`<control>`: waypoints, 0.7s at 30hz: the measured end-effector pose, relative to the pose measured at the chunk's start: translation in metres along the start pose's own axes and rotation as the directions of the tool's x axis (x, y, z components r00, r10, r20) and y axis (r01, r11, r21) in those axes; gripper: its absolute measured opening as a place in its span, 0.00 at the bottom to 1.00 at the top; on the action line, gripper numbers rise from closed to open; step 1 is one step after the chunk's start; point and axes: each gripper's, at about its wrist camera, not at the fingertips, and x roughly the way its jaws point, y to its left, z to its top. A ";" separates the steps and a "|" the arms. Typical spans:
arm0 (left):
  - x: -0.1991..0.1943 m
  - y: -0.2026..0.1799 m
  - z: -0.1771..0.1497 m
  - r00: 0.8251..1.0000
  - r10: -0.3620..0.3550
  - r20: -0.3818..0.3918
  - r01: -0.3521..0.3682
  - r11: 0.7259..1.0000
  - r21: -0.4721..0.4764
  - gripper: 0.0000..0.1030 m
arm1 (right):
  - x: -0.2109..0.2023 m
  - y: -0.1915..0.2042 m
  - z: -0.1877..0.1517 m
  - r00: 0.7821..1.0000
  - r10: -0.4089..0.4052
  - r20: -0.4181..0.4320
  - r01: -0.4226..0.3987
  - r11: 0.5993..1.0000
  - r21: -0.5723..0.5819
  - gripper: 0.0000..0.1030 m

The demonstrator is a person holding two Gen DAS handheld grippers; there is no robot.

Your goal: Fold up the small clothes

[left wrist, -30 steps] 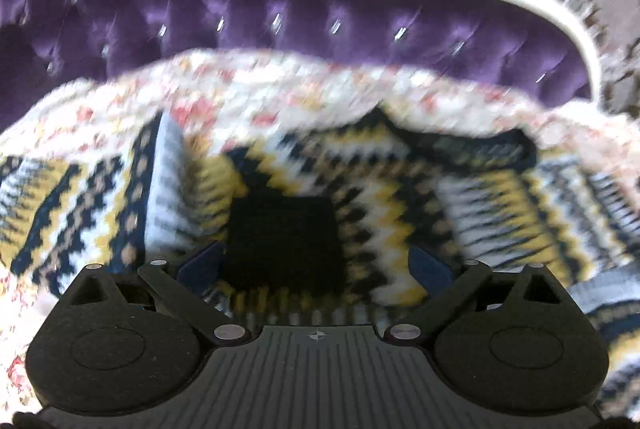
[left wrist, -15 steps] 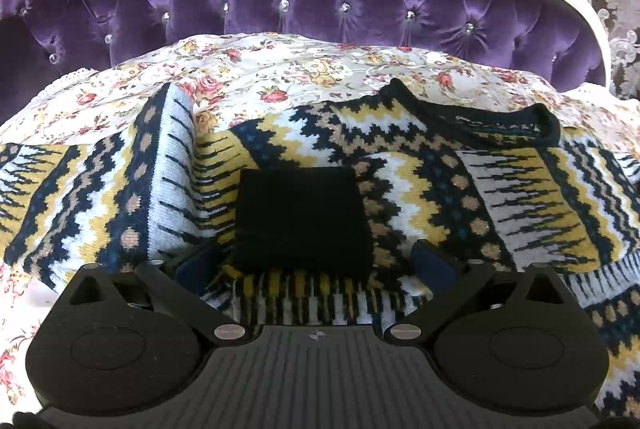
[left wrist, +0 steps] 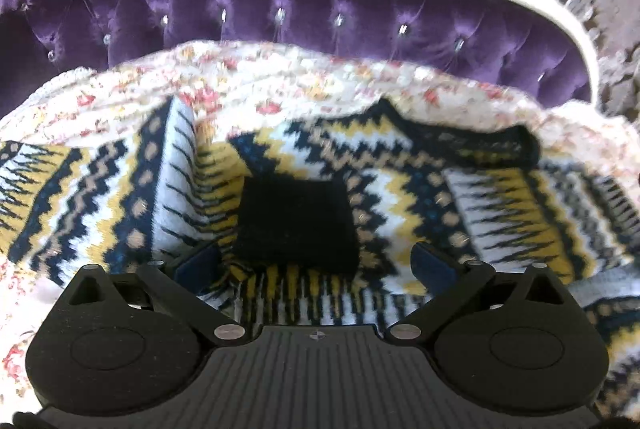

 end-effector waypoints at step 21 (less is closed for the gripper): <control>-0.079 0.208 0.040 0.985 0.143 0.097 -0.116 0.963 -0.243 0.99 | -0.045 0.126 -0.009 0.936 0.336 -0.104 -0.330 0.941 0.070 0.99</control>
